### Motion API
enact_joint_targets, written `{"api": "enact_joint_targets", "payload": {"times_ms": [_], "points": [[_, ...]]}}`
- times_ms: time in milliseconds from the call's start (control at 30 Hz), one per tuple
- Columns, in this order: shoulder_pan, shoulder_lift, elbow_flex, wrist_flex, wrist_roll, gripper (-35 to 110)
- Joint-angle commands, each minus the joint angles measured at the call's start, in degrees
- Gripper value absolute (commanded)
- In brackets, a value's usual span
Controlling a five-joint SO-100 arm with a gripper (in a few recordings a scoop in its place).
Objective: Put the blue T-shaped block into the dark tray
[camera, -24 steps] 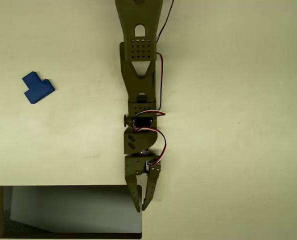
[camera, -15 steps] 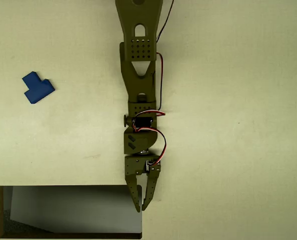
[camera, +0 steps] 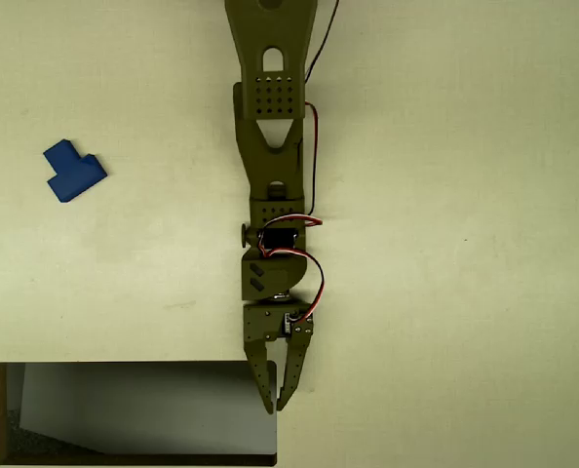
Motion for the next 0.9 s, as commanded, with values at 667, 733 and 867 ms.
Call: {"api": "enact_joint_targets", "payload": {"times_ms": [667,733,867], "points": [[9.14,70.4,9.84,136.41,0.62,0],[13.54,79.28,28.12,133.59,-8.7,0],[26.02,92.29,57.48,116.28,-35.24,0]]}}
